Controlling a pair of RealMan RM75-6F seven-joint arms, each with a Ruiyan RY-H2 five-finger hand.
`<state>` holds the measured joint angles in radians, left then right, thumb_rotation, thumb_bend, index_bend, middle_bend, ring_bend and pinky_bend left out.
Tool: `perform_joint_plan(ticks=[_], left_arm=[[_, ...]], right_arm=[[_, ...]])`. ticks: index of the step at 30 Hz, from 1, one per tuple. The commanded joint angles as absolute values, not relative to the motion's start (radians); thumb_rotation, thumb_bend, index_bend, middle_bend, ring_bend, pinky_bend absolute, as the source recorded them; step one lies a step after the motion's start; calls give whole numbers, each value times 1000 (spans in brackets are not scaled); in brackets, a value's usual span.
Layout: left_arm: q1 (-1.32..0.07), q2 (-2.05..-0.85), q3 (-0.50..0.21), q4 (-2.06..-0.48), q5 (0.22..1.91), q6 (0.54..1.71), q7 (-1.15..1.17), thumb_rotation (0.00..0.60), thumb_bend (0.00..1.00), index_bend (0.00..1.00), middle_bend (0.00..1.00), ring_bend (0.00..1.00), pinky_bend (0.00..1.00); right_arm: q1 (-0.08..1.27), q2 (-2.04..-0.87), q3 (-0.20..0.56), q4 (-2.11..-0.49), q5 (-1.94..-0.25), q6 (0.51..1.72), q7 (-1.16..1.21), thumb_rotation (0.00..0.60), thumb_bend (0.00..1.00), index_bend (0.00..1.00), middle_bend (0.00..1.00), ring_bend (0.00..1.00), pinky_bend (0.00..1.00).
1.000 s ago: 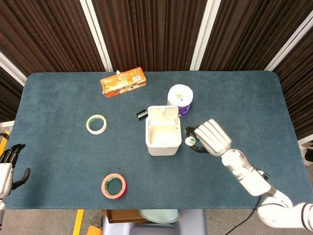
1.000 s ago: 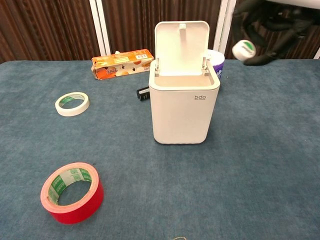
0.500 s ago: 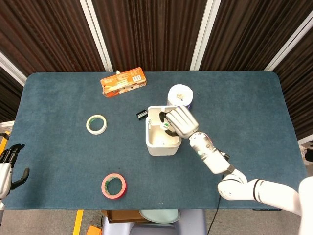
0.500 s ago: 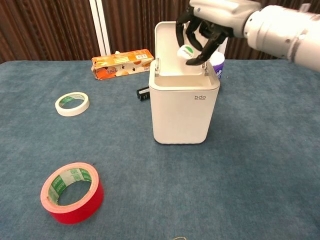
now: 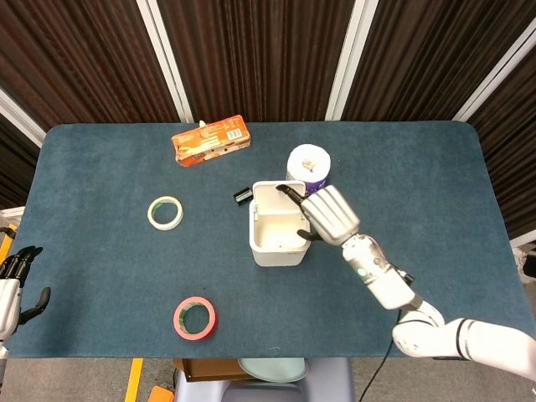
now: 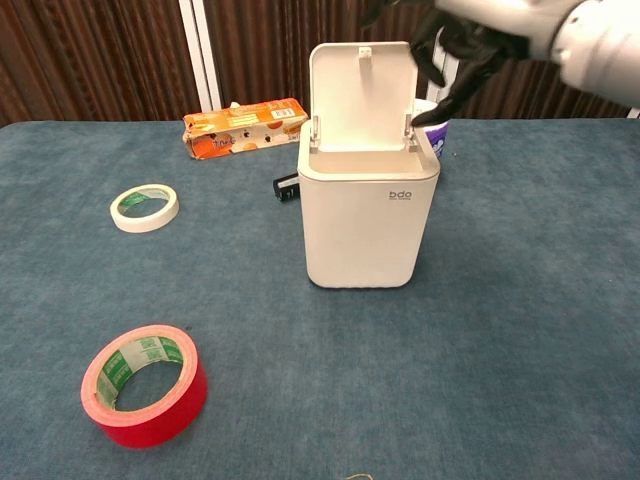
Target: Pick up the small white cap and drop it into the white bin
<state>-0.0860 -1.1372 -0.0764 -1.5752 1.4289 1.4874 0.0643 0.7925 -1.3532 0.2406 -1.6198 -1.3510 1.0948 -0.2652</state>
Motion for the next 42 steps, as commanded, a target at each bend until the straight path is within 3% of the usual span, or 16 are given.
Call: perform_joint_plan(ticks=[1, 4, 6, 11, 18, 21, 27, 42], left_arm=[[-86, -1138, -77, -1575, 1428, 1487, 65, 600, 406, 152, 130, 178, 334], [-88, -1142, -76, -1577, 1426, 1484, 83, 600, 406, 153, 129, 178, 334], [-88, -1144, -77, -1581, 1425, 1486, 96, 600, 406, 153, 129, 178, 334], [-90, -1150, -77, -1586, 1421, 1486, 121, 600, 406, 153, 129, 178, 333], [-91, -1158, -80, -1584, 1417, 1488, 142, 600, 405, 154, 129, 178, 333], [-93, -1159, -81, -1583, 1413, 1484, 144, 600, 405, 154, 129, 178, 333], [-95, -1159, -80, -1580, 1415, 1481, 140, 600, 405, 154, 129, 178, 334], [-100, -1161, -78, -1579, 1411, 1471, 148, 600, 404, 154, 129, 178, 334]], right_arm=[[731, -1311, 208, -1664, -1405, 1179, -274, 600, 108, 332, 823, 955, 1000], [533, -1239, 112, -1690, -1468, 1422, -286, 600, 108, 351, 821, 891, 994], [434, -1212, 62, -1663, -1488, 1523, -256, 600, 108, 342, 781, 815, 948], [289, -1244, 54, -1527, -1442, 1667, -149, 600, 108, 336, 607, 603, 754], [215, -1309, 68, -1377, -1403, 1672, 35, 600, 108, 307, 306, 203, 368], [221, -1308, 66, -1362, -1402, 1619, 42, 600, 108, 267, 220, 104, 269], [233, -1296, 52, -1365, -1410, 1528, 14, 600, 108, 221, 170, 68, 233], [221, -1286, 71, -1374, -1424, 1477, 26, 600, 108, 213, 169, 68, 233]])
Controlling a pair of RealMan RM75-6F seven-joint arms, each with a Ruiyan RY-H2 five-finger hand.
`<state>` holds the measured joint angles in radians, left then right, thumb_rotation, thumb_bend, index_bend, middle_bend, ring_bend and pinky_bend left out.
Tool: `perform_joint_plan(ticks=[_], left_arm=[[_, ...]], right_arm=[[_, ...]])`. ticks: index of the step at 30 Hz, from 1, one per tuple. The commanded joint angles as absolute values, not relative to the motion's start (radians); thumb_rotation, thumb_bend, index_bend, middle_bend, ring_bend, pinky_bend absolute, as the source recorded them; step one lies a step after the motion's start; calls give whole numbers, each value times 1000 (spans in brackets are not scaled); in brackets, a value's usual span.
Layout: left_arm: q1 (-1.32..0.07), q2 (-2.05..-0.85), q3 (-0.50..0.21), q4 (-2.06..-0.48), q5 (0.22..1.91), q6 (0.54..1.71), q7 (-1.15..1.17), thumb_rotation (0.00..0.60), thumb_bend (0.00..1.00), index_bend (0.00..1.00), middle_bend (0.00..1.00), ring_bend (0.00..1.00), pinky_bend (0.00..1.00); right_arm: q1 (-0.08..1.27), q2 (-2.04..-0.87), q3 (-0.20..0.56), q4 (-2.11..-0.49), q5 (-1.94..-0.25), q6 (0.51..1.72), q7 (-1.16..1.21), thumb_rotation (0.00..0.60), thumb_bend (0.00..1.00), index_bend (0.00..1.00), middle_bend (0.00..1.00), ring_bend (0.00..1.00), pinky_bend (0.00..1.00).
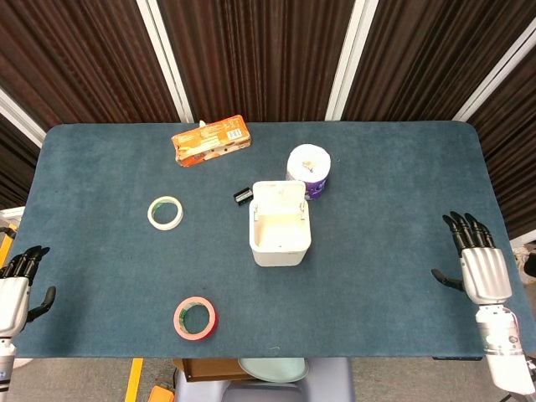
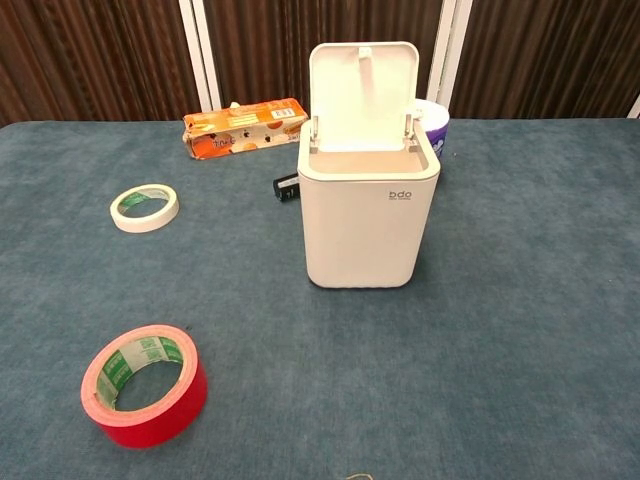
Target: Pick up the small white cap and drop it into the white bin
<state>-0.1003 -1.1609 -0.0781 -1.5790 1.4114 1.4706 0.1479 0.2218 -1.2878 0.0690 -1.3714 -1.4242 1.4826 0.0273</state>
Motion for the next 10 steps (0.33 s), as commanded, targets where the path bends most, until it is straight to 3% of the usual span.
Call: perform_joint_plan(ticks=[1, 10], left_arm=[[-100, -1161, -78, -1579, 1411, 1470, 148, 600, 404, 154, 129, 178, 334], [-101, -1160, -78, -1578, 1409, 1468, 142, 600, 404, 154, 129, 178, 334]], right_arm=[[221, -1285, 72, -1375, -1424, 1473, 25, 600, 108, 213, 169, 68, 232], [226, -1290, 77, -1366, -1426, 1429, 19, 600, 108, 209, 169, 68, 232]])
